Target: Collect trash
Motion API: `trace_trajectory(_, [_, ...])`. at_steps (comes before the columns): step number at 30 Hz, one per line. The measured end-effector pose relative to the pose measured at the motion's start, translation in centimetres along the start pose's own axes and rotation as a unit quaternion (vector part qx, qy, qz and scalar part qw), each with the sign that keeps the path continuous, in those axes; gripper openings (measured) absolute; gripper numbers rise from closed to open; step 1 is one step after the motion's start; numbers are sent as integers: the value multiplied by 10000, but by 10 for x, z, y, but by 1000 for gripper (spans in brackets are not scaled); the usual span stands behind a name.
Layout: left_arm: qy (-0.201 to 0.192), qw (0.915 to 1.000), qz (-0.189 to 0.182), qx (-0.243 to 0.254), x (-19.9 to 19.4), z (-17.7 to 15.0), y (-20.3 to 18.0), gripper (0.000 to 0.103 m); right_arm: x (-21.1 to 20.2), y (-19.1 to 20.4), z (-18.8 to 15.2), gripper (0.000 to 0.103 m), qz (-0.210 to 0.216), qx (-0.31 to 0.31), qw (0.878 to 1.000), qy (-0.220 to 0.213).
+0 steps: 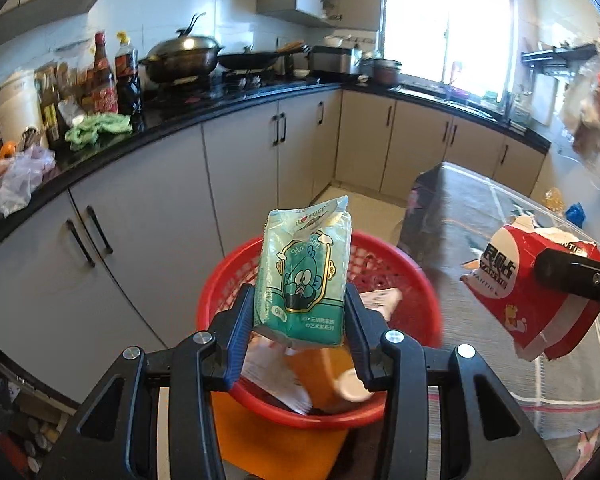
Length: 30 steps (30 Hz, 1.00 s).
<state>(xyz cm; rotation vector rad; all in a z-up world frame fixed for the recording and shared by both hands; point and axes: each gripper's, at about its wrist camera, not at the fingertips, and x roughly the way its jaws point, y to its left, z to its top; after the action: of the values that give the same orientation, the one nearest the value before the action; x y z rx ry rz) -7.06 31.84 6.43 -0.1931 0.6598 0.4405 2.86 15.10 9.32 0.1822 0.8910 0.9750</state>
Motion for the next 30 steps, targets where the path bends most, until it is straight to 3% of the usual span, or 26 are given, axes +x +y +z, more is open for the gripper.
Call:
trace_trajectory(10, [315, 9994, -76, -72, 34, -3, 13, 46, 67, 3, 12, 10, 59, 117, 9996, 266])
trace_trajectory(12, [314, 9994, -120, -66, 35, -2, 13, 49, 73, -1, 12, 18, 86, 194, 9992, 329])
trace_trajectory(13, [299, 9994, -142, -66, 35, -3, 13, 50, 75, -4, 12, 34, 103, 229, 9991, 345])
trace_trajectory(14, [276, 9995, -148, -63, 34, -3, 13, 52, 74, -6, 13, 51, 116, 251, 9991, 324])
trace_trajectory(16, [233, 9997, -105, -53, 33, -3, 13, 57, 69, -7, 14, 58, 127, 277, 9993, 210])
trace_trajectory(25, [7, 9999, -12, -102, 3, -6, 10, 62, 25, -1, 12, 58, 246, 166, 9995, -76])
trace_trajectory(30, [-331, 9994, 86, -53, -34, -16, 0, 82, -11, 6, -5, 70, 62, -30, 9995, -296])
